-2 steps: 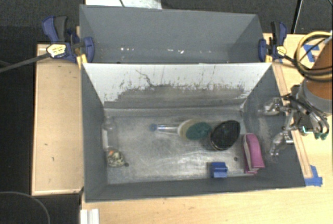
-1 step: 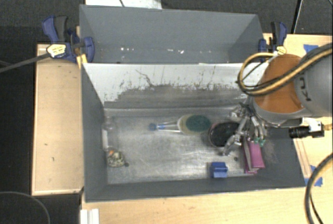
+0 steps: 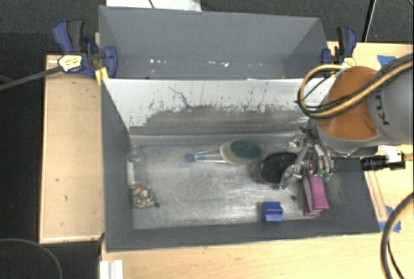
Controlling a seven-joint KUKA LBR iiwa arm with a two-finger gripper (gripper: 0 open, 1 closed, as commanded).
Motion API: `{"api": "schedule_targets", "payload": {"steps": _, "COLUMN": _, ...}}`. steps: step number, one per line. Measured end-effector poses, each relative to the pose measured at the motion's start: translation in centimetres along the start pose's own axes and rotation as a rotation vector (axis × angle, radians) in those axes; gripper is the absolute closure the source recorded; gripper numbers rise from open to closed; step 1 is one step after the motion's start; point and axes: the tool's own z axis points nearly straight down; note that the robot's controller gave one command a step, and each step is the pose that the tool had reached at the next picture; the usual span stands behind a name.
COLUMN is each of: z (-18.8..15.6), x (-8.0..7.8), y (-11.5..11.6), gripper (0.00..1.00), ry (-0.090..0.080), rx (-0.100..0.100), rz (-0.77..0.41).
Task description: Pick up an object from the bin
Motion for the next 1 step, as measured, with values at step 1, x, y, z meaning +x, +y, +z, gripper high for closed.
{"api": "schedule_targets", "payload": {"steps": 1, "z": -14.05, "x": 0.23, "y": 0.54, "gripper": 1.0, "ry": -0.006, "rx": -0.003, "rz": -0.041}}
